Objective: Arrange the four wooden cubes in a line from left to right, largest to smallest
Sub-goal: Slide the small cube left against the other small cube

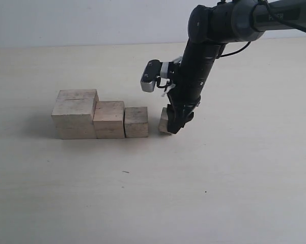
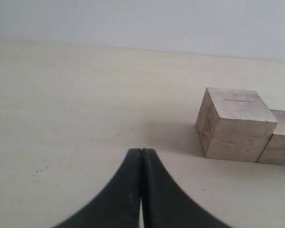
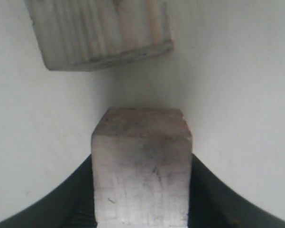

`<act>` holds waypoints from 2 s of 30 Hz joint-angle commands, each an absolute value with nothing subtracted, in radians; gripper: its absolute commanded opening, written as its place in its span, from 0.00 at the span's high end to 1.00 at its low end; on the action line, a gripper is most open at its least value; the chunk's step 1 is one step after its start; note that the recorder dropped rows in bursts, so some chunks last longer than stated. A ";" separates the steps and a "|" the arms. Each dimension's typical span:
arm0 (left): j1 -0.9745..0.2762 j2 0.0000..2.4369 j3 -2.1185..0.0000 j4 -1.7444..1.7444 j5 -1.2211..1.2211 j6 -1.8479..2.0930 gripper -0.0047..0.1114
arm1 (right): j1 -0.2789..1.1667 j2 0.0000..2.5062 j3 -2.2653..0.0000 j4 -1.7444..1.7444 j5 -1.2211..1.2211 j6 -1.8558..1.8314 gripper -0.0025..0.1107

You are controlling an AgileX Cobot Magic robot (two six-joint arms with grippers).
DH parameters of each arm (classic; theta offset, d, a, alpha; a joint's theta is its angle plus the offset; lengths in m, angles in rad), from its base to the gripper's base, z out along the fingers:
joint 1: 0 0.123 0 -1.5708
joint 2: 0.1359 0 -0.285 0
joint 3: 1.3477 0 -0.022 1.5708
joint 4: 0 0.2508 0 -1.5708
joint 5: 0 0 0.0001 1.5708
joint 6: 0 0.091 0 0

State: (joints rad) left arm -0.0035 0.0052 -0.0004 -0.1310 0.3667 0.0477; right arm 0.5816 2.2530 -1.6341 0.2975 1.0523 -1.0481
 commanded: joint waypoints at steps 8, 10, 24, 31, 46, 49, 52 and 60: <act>-0.011 0.000 0.000 -0.134 0.359 0.048 0.96 | 0.582 2.247 -1.633 0.340 0.995 -1.213 0.85; -0.011 0.000 0.000 -0.134 0.359 0.048 0.96 | 0.582 2.247 -1.633 0.340 0.987 -1.213 0.85; -0.011 0.000 0.000 -0.134 0.359 0.048 0.96 | 0.605 2.249 -1.633 0.333 0.975 -1.200 0.85; -0.011 0.000 0.000 -0.134 0.359 0.048 0.96 | 0.605 2.249 -1.633 0.340 0.975 -1.202 0.85; -0.011 0.000 0.000 -0.134 0.359 0.048 0.96 | 0.605 2.251 -1.633 0.340 0.988 -1.202 0.85; -0.011 0.000 0.000 -0.134 0.359 0.048 0.96 | 0.605 2.262 -1.633 0.340 0.988 -1.202 0.85; -0.011 0.000 0.000 -0.134 0.359 0.048 0.96 | 0.605 2.275 -1.633 0.341 0.988 -1.202 0.85; -0.011 0.000 0.000 -0.134 0.359 0.048 0.96 | 0.605 2.277 -1.633 0.366 0.988 -1.202 0.85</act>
State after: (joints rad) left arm -0.0035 0.0052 -0.0004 -0.1310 0.3667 0.0477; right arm 0.6039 2.2706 -1.6341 0.3417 0.9853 -1.2013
